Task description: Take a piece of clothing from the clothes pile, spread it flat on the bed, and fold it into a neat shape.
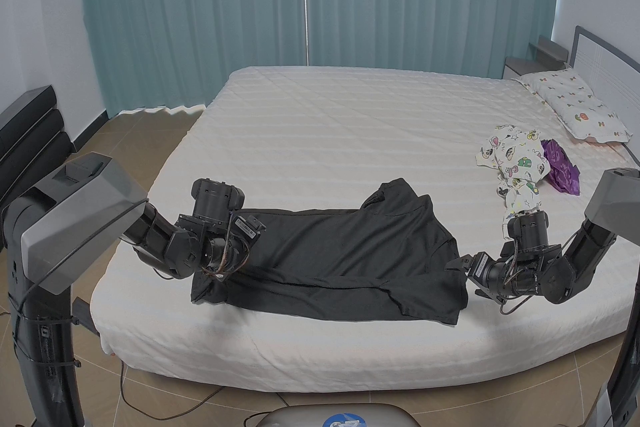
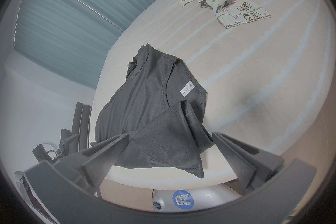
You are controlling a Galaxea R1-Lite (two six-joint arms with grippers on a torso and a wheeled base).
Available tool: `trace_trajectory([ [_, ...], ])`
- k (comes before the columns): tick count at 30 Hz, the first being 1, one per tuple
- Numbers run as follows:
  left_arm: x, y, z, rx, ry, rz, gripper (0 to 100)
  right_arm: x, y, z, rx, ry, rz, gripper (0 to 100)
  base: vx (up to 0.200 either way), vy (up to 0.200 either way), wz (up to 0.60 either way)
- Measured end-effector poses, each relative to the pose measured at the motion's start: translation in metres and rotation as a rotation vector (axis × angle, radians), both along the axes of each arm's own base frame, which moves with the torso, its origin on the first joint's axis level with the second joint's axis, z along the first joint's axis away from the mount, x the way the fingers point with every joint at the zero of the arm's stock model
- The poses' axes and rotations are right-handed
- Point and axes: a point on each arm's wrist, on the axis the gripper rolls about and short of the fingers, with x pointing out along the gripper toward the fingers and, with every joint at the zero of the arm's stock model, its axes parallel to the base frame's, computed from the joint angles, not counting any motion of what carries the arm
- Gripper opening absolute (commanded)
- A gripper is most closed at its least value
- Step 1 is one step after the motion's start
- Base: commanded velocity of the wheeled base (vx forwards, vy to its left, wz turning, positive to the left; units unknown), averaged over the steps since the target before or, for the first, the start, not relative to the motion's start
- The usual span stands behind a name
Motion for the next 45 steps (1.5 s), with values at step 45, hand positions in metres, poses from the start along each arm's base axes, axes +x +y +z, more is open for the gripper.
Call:
trace_trajectory([
  [45,0.077,0.064,-0.022,0.092,0.021,0.116,100,0.003,0.008,-0.004,-0.012,0.001,0.018,100,0.000,0.000,0.00],
])
